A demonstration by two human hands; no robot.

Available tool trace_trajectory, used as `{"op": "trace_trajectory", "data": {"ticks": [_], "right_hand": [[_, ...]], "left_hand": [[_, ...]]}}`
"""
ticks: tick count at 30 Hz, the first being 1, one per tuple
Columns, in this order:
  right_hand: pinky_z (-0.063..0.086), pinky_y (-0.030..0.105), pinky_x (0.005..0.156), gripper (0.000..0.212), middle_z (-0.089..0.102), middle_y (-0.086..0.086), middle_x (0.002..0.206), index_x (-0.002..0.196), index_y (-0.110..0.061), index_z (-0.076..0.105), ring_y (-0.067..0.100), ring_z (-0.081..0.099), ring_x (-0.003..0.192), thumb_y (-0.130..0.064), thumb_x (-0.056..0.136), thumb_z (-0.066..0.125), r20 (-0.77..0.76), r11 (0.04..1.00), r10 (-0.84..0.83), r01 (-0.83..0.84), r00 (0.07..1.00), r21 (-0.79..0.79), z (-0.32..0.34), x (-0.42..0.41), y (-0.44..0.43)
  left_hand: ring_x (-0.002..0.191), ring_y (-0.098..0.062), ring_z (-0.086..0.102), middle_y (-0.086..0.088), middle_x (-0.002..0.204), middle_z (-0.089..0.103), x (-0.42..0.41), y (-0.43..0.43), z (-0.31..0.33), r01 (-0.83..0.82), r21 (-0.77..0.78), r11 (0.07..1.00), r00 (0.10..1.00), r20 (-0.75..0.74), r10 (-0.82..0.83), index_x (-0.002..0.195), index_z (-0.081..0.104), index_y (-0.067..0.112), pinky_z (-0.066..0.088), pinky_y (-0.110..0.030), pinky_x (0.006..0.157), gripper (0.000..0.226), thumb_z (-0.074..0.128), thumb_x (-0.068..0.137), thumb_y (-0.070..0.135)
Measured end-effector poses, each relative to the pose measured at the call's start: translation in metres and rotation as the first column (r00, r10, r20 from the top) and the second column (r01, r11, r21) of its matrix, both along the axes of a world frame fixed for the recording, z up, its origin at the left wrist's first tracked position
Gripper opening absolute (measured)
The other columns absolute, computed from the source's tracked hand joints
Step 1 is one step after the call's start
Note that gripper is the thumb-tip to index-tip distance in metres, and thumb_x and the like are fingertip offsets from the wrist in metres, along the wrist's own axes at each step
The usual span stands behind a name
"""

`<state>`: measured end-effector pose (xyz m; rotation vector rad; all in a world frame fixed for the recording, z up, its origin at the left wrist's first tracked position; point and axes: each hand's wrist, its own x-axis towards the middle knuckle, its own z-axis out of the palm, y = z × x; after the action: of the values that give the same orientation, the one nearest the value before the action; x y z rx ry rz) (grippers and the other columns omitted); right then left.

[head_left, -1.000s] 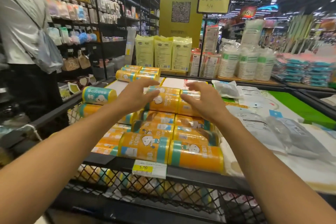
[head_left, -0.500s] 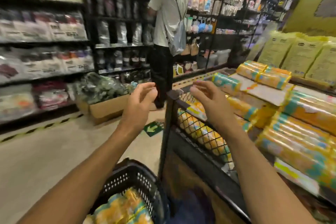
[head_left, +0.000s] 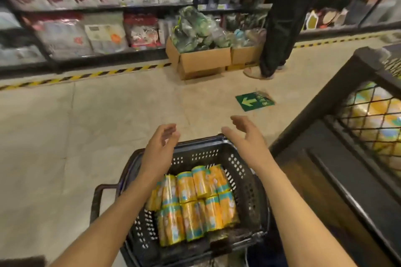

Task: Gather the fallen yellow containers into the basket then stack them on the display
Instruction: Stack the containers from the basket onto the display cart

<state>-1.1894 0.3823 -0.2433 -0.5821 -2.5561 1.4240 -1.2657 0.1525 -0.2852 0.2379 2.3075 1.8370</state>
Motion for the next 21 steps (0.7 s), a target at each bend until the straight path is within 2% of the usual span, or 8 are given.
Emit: {"op": "trace_trajectory", "data": {"ticks": [3, 7, 10, 12, 15, 16, 18, 21], "right_hand": [[0.048, 0.037, 0.106, 0.054, 0.063, -0.005, 0.132, 0.137, -0.025, 0.058, 0.014, 0.059, 0.123, -0.047, 0.091, 0.073, 0.148, 0.998, 0.0, 0.009, 0.989, -0.059, -0.065, -0.008, -0.003], [0.042, 0.028, 0.102, 0.056, 0.061, 0.001, 0.138, 0.141, -0.017, 0.056, 0.017, 0.056, 0.13, -0.037, 0.092, 0.075, 0.321, 0.986, -0.024, 0.075, 0.947, -0.149, -0.137, -0.012, -0.01], [0.042, 0.03, 0.103, 0.059, 0.059, 0.0, 0.135, 0.143, -0.016, 0.054, 0.018, 0.054, 0.131, -0.039, 0.092, 0.075, 0.418, 0.978, -0.022, 0.107, 0.908, -0.18, -0.183, -0.014, -0.021], [0.043, 0.033, 0.104, 0.06, 0.06, 0.002, 0.135, 0.142, -0.015, 0.055, 0.02, 0.055, 0.13, -0.04, 0.091, 0.075, 0.455, 0.977, -0.02, 0.113, 0.89, -0.179, -0.213, -0.016, -0.026], [0.041, 0.029, 0.1, 0.068, 0.055, 0.002, 0.144, 0.148, -0.014, 0.049, 0.02, 0.053, 0.134, -0.04, 0.091, 0.076, 0.518, 0.966, -0.003, 0.136, 0.855, -0.218, -0.247, -0.022, -0.032], [0.041, 0.03, 0.1, 0.072, 0.054, 0.001, 0.146, 0.15, -0.015, 0.047, 0.02, 0.052, 0.134, -0.043, 0.09, 0.075, 0.534, 0.964, 0.003, 0.139, 0.845, -0.226, -0.257, -0.024, -0.033], [0.045, 0.039, 0.107, 0.084, 0.053, 0.002, 0.149, 0.15, -0.018, 0.044, 0.023, 0.053, 0.135, -0.057, 0.082, 0.074, 0.557, 0.965, -0.01, 0.153, 0.831, -0.212, -0.278, -0.025, -0.034], [0.049, 0.049, 0.107, 0.101, 0.055, 0.003, 0.144, 0.151, -0.02, 0.041, 0.026, 0.056, 0.131, -0.069, 0.069, 0.073, 0.594, 0.964, -0.014, 0.169, 0.804, -0.206, -0.317, -0.022, -0.031]], "left_hand": [[0.111, 0.006, 0.06, 0.007, 0.122, 0.067, 0.006, -0.012, -0.059, -0.02, -0.097, 0.995, 0.992, 0.125, 0.032, 0.128, 0.061, 0.021, 0.049, -0.016, 0.098, 0.024, 0.059, 0.104, 0.023], [0.119, -0.013, 0.062, 0.005, 0.125, 0.066, 0.011, -0.019, -0.129, -0.016, -0.285, 0.958, 0.974, 0.212, 0.079, 0.128, 0.06, 0.025, 0.047, -0.033, 0.104, 0.026, 0.062, 0.102, 0.029], [0.122, -0.019, 0.061, -0.001, 0.132, 0.064, 0.012, -0.027, -0.179, -0.033, -0.439, 0.898, 0.955, 0.251, 0.158, 0.137, 0.057, 0.019, 0.049, -0.044, 0.106, 0.045, 0.063, 0.098, 0.041], [0.12, -0.023, 0.062, -0.004, 0.13, 0.064, 0.012, -0.035, -0.212, -0.056, -0.53, 0.846, 0.944, 0.247, 0.217, 0.135, 0.055, 0.019, 0.051, -0.049, 0.103, 0.055, 0.061, 0.093, 0.054], [0.113, -0.023, 0.062, -0.003, 0.121, 0.063, 0.015, -0.041, -0.247, -0.092, -0.55, 0.83, 0.92, 0.272, 0.282, 0.119, 0.049, 0.031, 0.051, -0.045, 0.101, 0.034, 0.065, 0.09, 0.042], [0.112, -0.021, 0.062, -0.003, 0.122, 0.062, 0.016, -0.041, -0.255, -0.095, -0.541, 0.836, 0.914, 0.285, 0.288, 0.118, 0.046, 0.037, 0.051, -0.045, 0.102, 0.034, 0.064, 0.09, 0.038], [0.118, -0.023, 0.06, -0.005, 0.13, 0.058, 0.018, -0.039, -0.264, -0.106, -0.551, 0.828, 0.903, 0.295, 0.312, 0.127, 0.045, 0.033, 0.05, -0.049, 0.105, 0.04, 0.064, 0.093, 0.038], [0.136, -0.027, 0.043, -0.009, 0.147, 0.039, 0.019, -0.03, -0.27, -0.138, -0.633, 0.762, 0.867, 0.295, 0.402, 0.151, 0.035, 0.018, 0.041, -0.051, 0.114, 0.069, 0.072, 0.094, 0.032]]}}
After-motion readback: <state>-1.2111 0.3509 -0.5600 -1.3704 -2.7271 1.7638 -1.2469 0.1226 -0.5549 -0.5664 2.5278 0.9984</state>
